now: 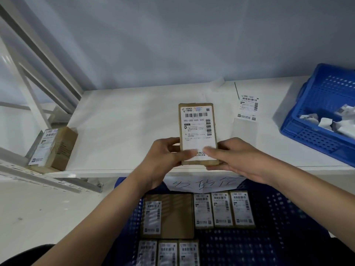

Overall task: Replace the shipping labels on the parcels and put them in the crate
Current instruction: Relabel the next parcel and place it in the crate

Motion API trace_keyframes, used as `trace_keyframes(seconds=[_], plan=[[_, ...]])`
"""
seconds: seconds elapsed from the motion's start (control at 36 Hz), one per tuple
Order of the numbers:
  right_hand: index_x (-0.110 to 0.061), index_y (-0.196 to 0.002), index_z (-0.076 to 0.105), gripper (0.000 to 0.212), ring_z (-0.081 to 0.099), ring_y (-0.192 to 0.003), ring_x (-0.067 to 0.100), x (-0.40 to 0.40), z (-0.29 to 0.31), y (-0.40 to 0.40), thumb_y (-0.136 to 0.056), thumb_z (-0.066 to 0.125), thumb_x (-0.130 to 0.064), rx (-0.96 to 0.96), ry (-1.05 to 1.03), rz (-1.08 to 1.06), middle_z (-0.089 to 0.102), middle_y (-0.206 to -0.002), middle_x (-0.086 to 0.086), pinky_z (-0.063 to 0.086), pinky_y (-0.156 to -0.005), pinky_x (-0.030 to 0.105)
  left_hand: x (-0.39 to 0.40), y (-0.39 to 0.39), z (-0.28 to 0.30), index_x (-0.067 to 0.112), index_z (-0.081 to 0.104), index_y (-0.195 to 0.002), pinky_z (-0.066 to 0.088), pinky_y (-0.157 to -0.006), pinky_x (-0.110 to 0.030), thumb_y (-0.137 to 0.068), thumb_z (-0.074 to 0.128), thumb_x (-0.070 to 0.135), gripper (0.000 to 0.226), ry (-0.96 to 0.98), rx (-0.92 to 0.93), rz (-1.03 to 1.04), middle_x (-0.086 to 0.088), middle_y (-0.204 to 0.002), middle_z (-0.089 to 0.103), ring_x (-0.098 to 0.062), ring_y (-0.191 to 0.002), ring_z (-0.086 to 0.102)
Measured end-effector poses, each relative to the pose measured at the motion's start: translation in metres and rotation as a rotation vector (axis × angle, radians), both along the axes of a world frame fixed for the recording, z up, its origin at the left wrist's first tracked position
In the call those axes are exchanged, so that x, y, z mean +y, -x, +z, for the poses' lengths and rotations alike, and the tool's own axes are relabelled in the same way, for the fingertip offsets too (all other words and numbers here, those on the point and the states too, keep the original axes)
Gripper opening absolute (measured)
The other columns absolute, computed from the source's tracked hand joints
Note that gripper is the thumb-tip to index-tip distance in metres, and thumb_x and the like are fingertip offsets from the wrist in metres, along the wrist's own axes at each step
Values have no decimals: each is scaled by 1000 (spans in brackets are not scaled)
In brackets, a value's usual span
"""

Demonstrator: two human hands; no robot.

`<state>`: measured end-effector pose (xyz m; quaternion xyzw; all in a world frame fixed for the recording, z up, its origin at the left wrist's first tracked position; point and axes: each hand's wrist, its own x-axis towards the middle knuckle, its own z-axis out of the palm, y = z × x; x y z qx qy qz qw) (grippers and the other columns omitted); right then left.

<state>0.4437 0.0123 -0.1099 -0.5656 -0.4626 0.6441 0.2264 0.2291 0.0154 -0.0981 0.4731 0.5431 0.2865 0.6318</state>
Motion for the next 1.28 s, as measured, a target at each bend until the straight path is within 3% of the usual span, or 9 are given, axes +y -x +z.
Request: trace_keyframes(seconds=[0.08,0.22,0.39,0.53,0.64,0.97,1.06,1.14,1.28], plan=[[-5,-124,66,66,72,-104,18,0,4,3,-68,80,-37,51,-2,-32,74,-116,1,56,-97,36,-1,0,1,14,69,-119,58,-98,-42,-86,78,8,35,4,-19,8,-2,-111,78,-21,-103,75],[-6,-123,66,51,73,-101,20,0,2,5,-85,76,-38,9,-45,-18,73,-118,0,56,-96,37,1,4,3,13,67,-126,56,-101,-39,-88,78,13,40,24,-32,-34,-1,-114,77,-20,-107,73],[-3,-119,68,41,72,-104,20,1,1,1,-88,74,-29,101,18,-95,74,-118,3,56,-96,36,0,5,-2,25,64,-125,56,-100,-33,-88,79,19,40,33,33,-78,3,-111,78,-16,-109,72],[-17,-121,68,42,69,-108,11,3,6,2,-93,62,-47,-3,-61,-106,75,-113,-5,51,-103,34,-2,6,-5,18,66,-129,55,-101,-39,-83,84,17,50,30,81,-108,0,-109,78,-18,-106,73],[-7,-118,68,45,71,-107,18,11,12,-3,-94,61,-44,126,-45,-284,76,-110,3,50,-104,38,-6,2,-9,24,67,-127,52,-105,-42,-81,86,18,50,35,119,-171,0,-109,78,-19,-107,73],[-8,-105,74,43,74,-96,20,14,17,-4,-93,64,-47,14,-89,-363,78,-98,2,52,-102,40,-9,-6,-10,16,62,-133,55,-102,-39,-84,83,16,53,110,35,-202,-3,-112,77,-20,-106,73],[-11,-108,73,52,74,-98,20,15,18,-8,-91,60,-59,7,-59,-349,78,-99,1,51,-102,39,-9,-7,-11,22,62,-135,50,-107,-42,-82,85,20,58,65,105,-254,0,-111,78,-16,-108,72],[-16,-110,73,74,72,-102,20,14,13,-12,-74,62,-80,-49,-54,-313,78,-102,-3,46,-107,43,-11,-8,-12,23,60,-137,49,-108,-42,-83,85,25,59,88,104,-307,0,-112,77,-17,-109,72],[-17,-111,73,71,72,-102,21,14,7,-16,-77,61,-79,-77,-44,-326,78,-103,-3,45,-108,44,-17,-12,-14,24,62,-135,51,-106,-41,-84,84,32,56,90,80,-305,-1,-114,77,-16,-107,72]])
